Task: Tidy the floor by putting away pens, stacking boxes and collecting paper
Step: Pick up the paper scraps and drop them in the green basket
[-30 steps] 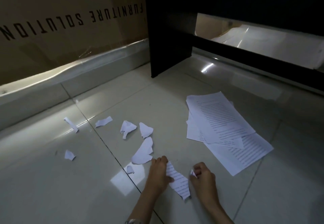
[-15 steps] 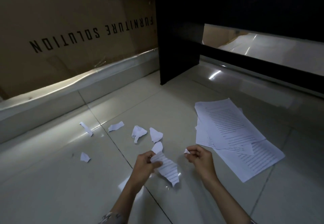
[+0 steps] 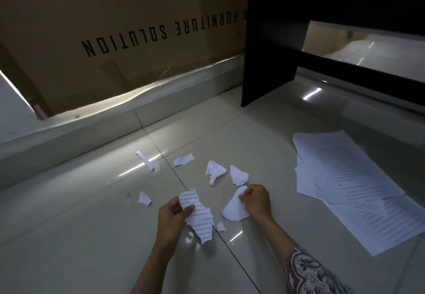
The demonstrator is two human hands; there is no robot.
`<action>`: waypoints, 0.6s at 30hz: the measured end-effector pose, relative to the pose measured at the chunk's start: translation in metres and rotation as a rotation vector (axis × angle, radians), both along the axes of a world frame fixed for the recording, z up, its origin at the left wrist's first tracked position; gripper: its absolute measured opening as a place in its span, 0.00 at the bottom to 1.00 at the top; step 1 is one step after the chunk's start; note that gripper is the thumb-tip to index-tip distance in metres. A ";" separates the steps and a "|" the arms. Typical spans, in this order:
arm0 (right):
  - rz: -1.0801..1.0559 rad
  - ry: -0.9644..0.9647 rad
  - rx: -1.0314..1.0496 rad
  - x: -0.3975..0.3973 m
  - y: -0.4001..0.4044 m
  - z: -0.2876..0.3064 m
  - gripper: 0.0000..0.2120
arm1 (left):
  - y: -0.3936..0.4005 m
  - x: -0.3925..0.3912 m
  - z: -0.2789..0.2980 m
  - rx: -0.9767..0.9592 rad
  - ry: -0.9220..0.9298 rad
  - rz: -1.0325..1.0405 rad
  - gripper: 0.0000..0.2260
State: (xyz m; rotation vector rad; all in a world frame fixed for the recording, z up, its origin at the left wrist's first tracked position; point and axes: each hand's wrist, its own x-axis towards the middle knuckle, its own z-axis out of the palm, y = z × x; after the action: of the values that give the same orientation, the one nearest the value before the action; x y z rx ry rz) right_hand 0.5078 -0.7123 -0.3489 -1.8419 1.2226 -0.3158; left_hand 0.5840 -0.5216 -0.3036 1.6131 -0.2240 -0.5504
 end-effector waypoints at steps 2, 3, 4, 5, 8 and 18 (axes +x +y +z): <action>-0.012 0.058 -0.001 0.002 0.002 -0.002 0.09 | 0.004 0.003 -0.004 0.013 0.006 0.010 0.08; -0.011 0.065 0.009 0.001 0.003 -0.001 0.09 | 0.006 0.004 -0.007 0.016 0.008 0.013 0.09; -0.005 0.075 0.012 -0.001 0.004 -0.001 0.07 | 0.007 0.005 -0.008 0.018 0.016 0.014 0.09; 0.000 0.083 0.010 -0.003 0.004 -0.001 0.06 | 0.008 0.005 -0.010 0.021 0.017 0.010 0.09; 0.014 0.046 0.040 -0.014 0.001 -0.003 0.08 | 0.007 0.006 -0.018 0.040 0.018 -0.030 0.07; 0.008 -0.155 0.090 -0.058 -0.019 0.010 0.02 | -0.030 -0.010 -0.045 0.435 -0.324 -0.401 0.16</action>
State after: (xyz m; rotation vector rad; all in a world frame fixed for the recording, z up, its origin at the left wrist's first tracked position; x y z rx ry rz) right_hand 0.4500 -0.7317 -0.3385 -1.7118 1.1052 -0.3852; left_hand 0.5736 -0.5518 -0.3485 2.0968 -0.7204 -0.6712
